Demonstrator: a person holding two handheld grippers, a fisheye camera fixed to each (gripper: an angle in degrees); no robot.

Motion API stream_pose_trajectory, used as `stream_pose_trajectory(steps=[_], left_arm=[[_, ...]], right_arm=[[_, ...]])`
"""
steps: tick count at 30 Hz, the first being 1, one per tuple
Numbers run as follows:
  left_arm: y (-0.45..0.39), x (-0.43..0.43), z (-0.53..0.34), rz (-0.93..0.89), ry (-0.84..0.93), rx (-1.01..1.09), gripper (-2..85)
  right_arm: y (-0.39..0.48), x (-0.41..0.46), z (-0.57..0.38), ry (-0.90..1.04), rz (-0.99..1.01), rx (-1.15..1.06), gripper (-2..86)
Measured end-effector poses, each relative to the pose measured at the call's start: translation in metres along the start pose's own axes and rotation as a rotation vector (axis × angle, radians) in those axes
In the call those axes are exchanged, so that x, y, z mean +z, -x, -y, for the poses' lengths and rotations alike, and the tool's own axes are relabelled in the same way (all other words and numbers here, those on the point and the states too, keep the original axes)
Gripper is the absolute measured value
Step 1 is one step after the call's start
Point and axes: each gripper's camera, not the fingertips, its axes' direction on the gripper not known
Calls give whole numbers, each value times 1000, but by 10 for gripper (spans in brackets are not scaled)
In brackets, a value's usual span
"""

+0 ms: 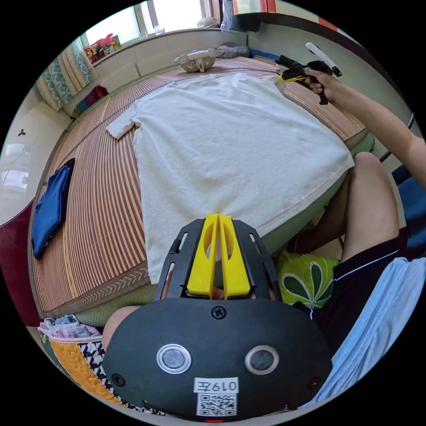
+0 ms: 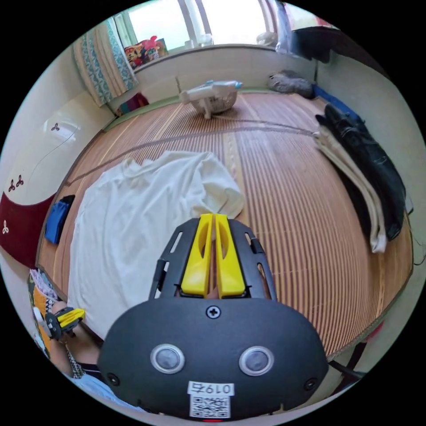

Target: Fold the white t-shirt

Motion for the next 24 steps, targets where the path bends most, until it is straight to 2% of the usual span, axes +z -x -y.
stream_pose_trajectory(steps=[4,8,11,13,15,20,24], left_arm=[[-1,1,1,-3,0,-3,16],[-4,1,2,6,6,3,15],[-7,2,3,12,11,10,13],[-8,2,4,13,14,14,13],[-10,2,4,17,16,23,12],[-12,2,1,12,3,14,10],[-14,2,0,3,-2,2,9]], right_arm=[[-4,-1,25,-7,-71,-61,-9],[-1,33,39,98,-158,-160,-8],[-7,59,38,180,-170,-168,-2],[-14,60,36,151,-166,-145,11],[-27,54,33,125,-110,-94,51],[-55,31,10,51,61,10,35],[-57,47,-2,139,221,3,48]])
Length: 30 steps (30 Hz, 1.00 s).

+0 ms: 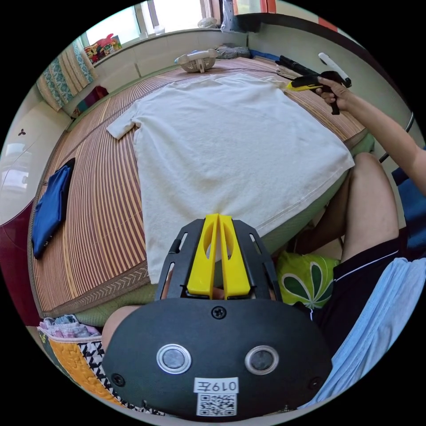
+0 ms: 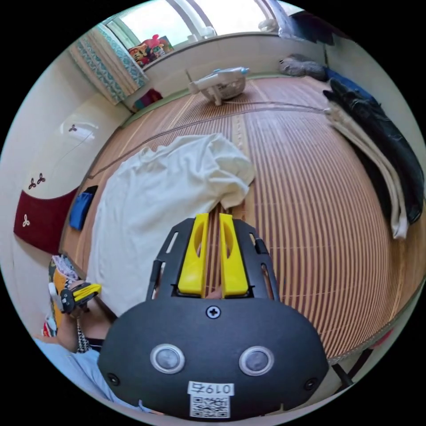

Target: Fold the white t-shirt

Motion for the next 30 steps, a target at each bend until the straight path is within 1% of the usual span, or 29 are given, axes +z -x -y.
stream_pose_trajectory(steps=[4,6,8,11,16,19,21,22,24,27,30], left_arm=[[-7,-1,2,28,14,24,9],[-13,-1,2,51,17,41,9],[-15,-1,1,57,14,38,10],[-15,-2,-1,46,6,22,10],[-16,-3,-2,35,6,16,11],[-17,-4,-4,31,2,11,11],[-18,-4,-5,27,2,4,12],[-18,-5,-5,27,2,3,12],[-20,-6,-6,32,2,2,12],[-24,-7,-6,44,4,13,11],[-25,-8,-7,43,6,19,10]], right_arm=[[-13,16,7,17,7,54,49],[-27,24,14,10,104,102,49],[-36,30,18,7,150,135,42],[-45,34,23,2,114,146,1],[-67,13,26,-78,93,149,-7],[-78,12,29,-58,140,145,2],[-84,15,29,-46,165,158,47],[-86,16,28,-43,186,168,51],[-96,20,25,-52,279,218,66],[-109,23,18,-82,377,288,69],[-117,29,17,-81,407,329,63]])
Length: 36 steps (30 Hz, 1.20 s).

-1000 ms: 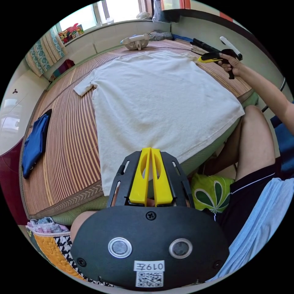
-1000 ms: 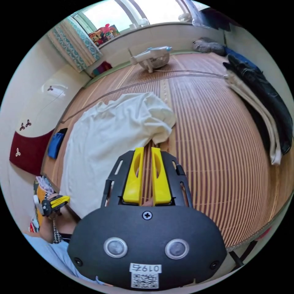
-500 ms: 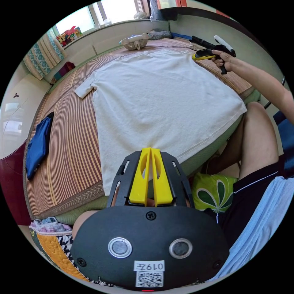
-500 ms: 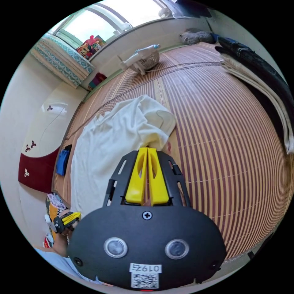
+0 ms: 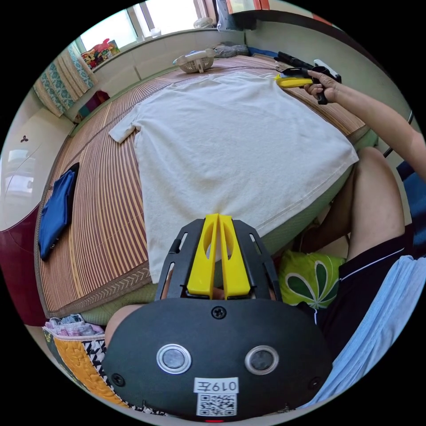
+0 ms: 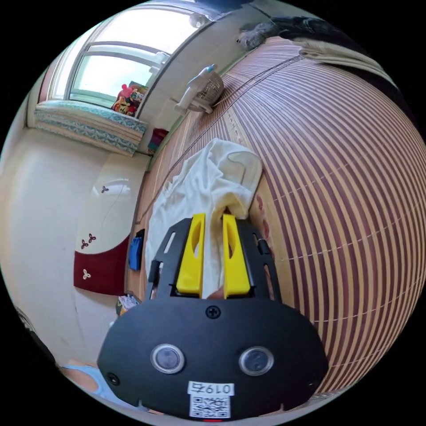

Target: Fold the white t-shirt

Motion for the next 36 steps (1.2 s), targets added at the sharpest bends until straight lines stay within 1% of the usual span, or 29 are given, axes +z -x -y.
stream_pose_trajectory(steps=[2,4,6,10,11,12,14,16,17,20,24,28,30,32,36], left_arm=[[0,-1,-1,-5,0,-1,10],[1,-2,-1,-12,-2,-6,10],[2,-3,-2,-19,-4,-15,9],[4,-4,-2,-25,5,-21,9],[4,-5,-1,-26,12,-16,9],[4,-6,0,-26,18,-10,9],[5,-7,0,-26,23,-3,9],[5,-8,0,-26,22,-1,9],[6,-9,-1,-26,20,-4,9],[6,-12,-2,-14,19,-4,9],[6,-16,-3,8,18,19,10],[11,-19,-4,9,13,19,10],[16,-22,-6,6,6,14,10],[20,-24,-7,6,5,15,10],[27,-28,-4,21,21,34,10]], right_arm=[[-4,-1,1,-23,-6,9,51],[-6,-5,3,-44,11,14,22],[-1,-14,5,-81,-2,-37,4],[22,-27,11,-132,-72,-163,-5],[29,-23,14,-116,-110,-196,-6],[35,-14,19,-57,-183,-228,-6],[44,-2,23,-11,-311,-281,-5],[44,8,27,33,-344,-286,-4],[42,18,30,85,-375,-273,-1],[45,22,28,105,-373,-271,14],[49,12,15,139,-335,-280,65],[46,-15,-16,120,-326,-274,62],[46,-29,-44,129,-234,-259,50],[52,-27,-66,162,-213,-280,51],[80,-12,-102,188,-297,-363,66]])
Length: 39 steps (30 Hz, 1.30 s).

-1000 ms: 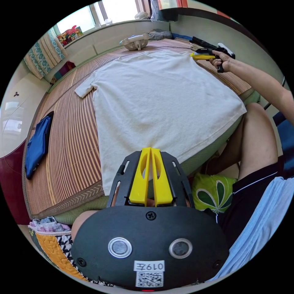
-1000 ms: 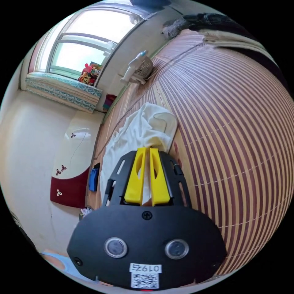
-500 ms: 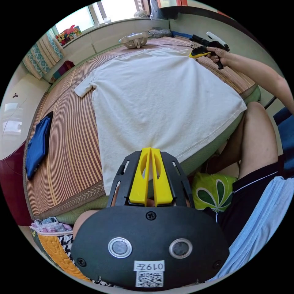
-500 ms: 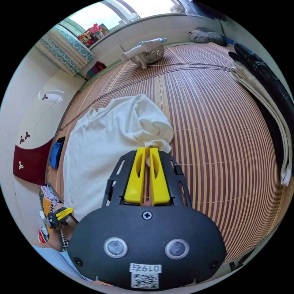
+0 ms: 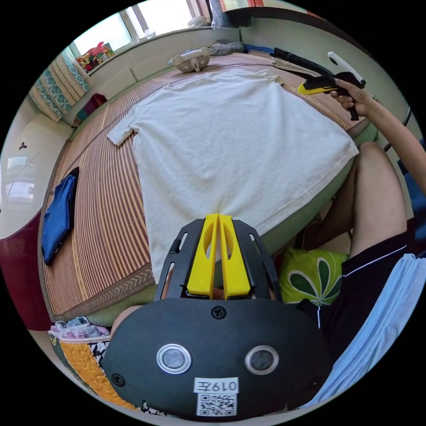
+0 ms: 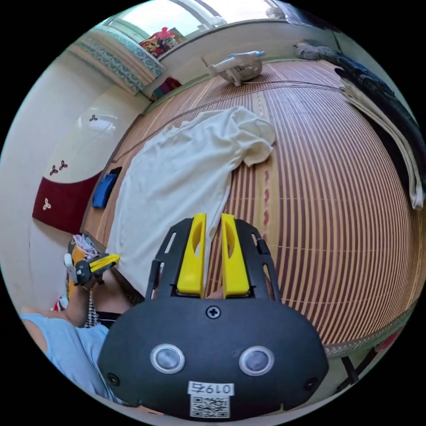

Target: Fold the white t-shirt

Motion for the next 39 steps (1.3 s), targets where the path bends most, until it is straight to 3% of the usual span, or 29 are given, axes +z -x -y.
stream_pose_trajectory(steps=[4,7,17,21,27,34,39], left_arm=[[9,-4,0,10,6,12,10],[22,-7,-1,-5,3,3,10],[72,-25,-3,-36,-10,10,10],[149,-54,-22,-288,-203,-204,11],[292,-58,-37,-371,-306,-630,12],[342,-2,1,-491,-120,-673,12],[345,6,0,-546,-90,-630,11]], right_arm=[[33,19,-5,52,-134,-41,68],[52,22,-9,51,-284,-58,1],[13,5,-31,13,17,163,-8],[17,3,-43,-16,55,192,-4],[63,-7,-60,-59,-124,109,34],[126,-1,-90,-19,-208,-2,75],[139,-1,-107,38,-226,-12,3]])
